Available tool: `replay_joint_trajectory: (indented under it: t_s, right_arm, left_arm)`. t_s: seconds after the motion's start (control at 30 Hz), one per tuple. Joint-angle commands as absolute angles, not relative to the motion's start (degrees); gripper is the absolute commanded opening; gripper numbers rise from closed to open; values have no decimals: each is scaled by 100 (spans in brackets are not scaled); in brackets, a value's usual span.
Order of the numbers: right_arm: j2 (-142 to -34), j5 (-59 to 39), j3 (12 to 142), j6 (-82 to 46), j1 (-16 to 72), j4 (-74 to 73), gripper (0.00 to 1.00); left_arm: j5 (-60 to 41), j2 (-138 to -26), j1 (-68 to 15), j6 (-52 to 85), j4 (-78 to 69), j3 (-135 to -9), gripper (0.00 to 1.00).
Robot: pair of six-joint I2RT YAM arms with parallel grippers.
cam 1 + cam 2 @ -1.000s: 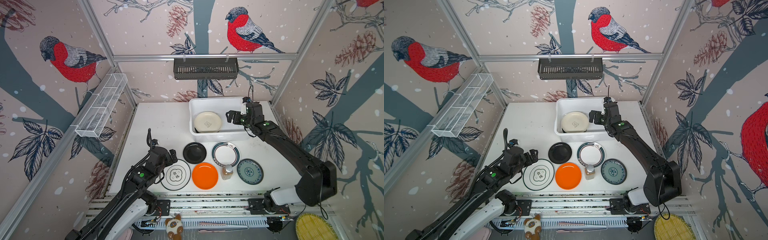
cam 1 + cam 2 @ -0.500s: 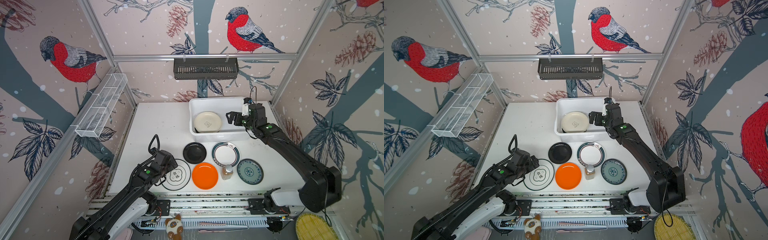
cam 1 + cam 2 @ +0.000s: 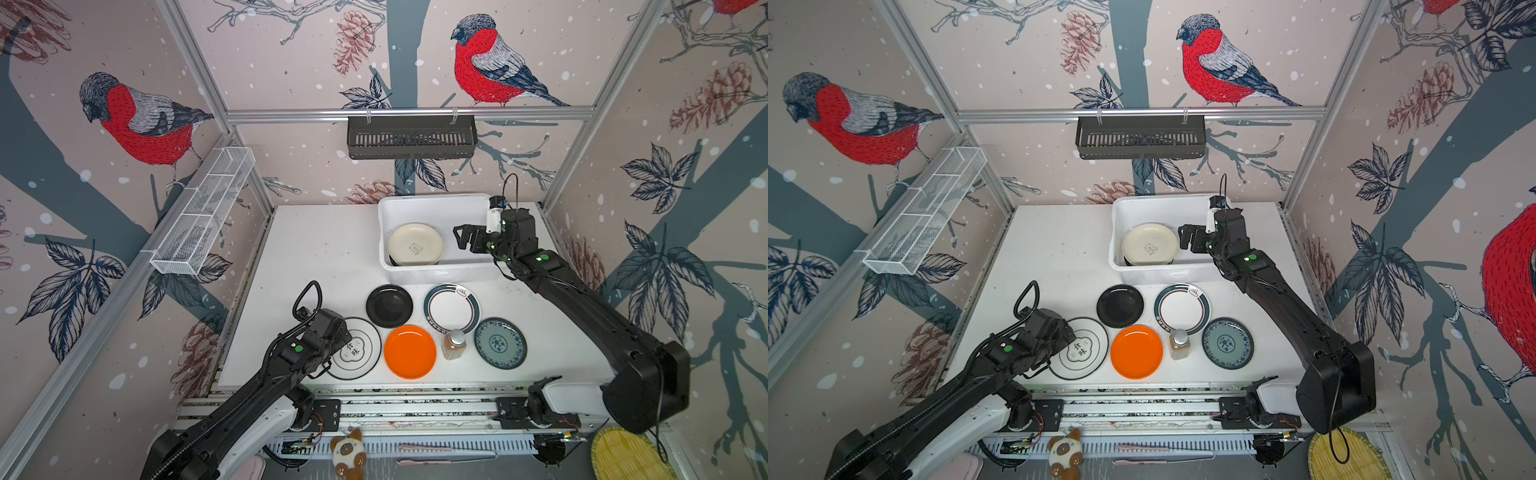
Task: Place the plates into the plastic bin on the countertop
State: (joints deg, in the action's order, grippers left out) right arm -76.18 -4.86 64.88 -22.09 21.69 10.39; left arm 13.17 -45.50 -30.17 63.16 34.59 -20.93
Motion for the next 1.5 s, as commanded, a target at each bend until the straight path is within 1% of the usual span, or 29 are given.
replay_joint_trajectory:
  t_s: [0.0, 0.23, 0.37, 0.5, 0.63, 0.83, 0.97, 1.07, 1.3, 1.33, 1.4, 1.47]
  right_arm:
    - [-7578, -510, 6469, -2095, 2180, 862, 100]
    - [-7568, -531, 6460, -2082, 2171, 837, 100]
    - [-7528, -484, 6443, -2067, 2163, 848, 100]
    - [-7514, -453, 6386, -2107, 2151, 825, 100]
    - [-7532, -458, 6363, -2123, 2145, 819, 100]
    - [-7584, -460, 6381, -2147, 2136, 826, 100]
    - [-7585, -448, 6372, -2175, 2140, 814, 100]
    - [-7598, -439, 6374, -2188, 2136, 835, 100]
    - [-7598, -446, 6346, -2242, 2136, 839, 100]
    - [-7603, -447, 6346, -2249, 2137, 835, 100]
    - [-7595, -457, 6354, -2258, 2136, 834, 100]
    - [-7595, -466, 6363, -2259, 2136, 834, 100]
  left_arm:
    - [1518, -4584, -3005, 6457, 3717, -2170, 98]
    - [1521, -4466, -3006, 6469, 3621, -2068, 98]
    - [1504, -4487, -3005, 6442, 3528, -2027, 96]
    - [1354, -4361, -3005, 6390, 3261, -1872, 88]
    - [1224, -4255, -3004, 6424, 3080, -1691, 83]
    - [1125, -4117, -2997, 6534, 3067, -1457, 80]
    - [1130, -3825, -2998, 6576, 3070, -1332, 75]
    - [1127, -3614, -2998, 6592, 3070, -1245, 69]
    - [1042, -3609, -2996, 6431, 2908, -1204, 63]
    - [1027, -3651, -2998, 6393, 2858, -1193, 61]
    - [1025, -3753, -2996, 6335, 2766, -1191, 50]
    - [1012, -3867, -3000, 6296, 2679, -1203, 48]
